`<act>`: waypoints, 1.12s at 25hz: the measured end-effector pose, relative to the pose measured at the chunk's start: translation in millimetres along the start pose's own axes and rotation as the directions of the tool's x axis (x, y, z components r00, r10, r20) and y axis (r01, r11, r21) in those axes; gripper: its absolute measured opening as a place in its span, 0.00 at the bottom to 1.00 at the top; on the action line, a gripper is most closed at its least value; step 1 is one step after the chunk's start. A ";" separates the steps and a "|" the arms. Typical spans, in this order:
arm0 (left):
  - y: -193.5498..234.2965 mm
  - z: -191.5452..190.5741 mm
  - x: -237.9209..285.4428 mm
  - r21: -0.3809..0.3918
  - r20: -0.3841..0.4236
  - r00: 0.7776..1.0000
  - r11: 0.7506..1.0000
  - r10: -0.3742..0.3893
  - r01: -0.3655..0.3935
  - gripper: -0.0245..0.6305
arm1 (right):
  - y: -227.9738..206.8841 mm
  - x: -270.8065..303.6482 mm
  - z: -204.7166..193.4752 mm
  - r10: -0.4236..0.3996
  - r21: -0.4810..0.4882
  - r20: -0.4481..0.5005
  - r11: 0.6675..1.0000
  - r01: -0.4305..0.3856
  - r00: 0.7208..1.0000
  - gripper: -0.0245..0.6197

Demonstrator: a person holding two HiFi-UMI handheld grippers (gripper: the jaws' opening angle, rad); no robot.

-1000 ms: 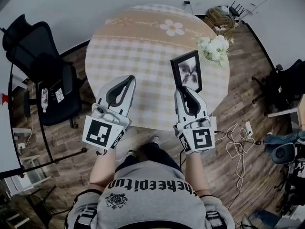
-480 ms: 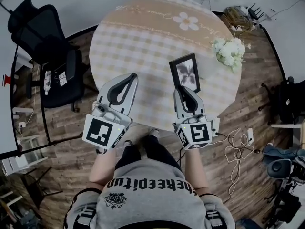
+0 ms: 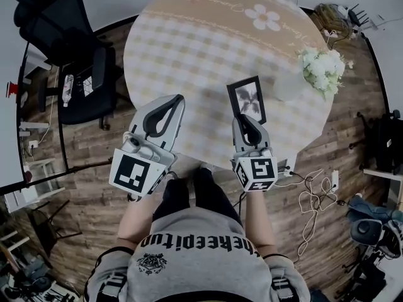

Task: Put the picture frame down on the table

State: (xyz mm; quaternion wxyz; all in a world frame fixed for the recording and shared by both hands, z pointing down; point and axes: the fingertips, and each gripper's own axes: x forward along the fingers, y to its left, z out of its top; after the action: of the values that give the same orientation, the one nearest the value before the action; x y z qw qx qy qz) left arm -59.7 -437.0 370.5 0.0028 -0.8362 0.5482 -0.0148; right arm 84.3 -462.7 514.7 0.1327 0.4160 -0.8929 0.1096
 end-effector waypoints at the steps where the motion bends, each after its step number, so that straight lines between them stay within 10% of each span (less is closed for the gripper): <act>1: 0.7 -2.1 0.2 0.000 -0.005 1.000 1.000 0.003 -0.003 0.06 | -0.1 2.4 -5.6 0.004 0.003 -0.012 1.000 -0.004 1.000 0.15; 28: 10.0 -33.3 -6.9 -0.011 -0.082 0.996 0.999 0.043 -0.044 0.06 | 14.4 33.6 -107.2 0.060 -0.009 -0.284 0.998 -0.065 0.957 0.15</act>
State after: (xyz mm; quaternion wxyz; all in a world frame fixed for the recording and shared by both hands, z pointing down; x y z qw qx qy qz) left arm -72.6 -434.3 403.4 -0.0249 -0.8228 0.5660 -0.0455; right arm 68.1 -444.8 625.3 0.2594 0.3664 -0.8784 0.1640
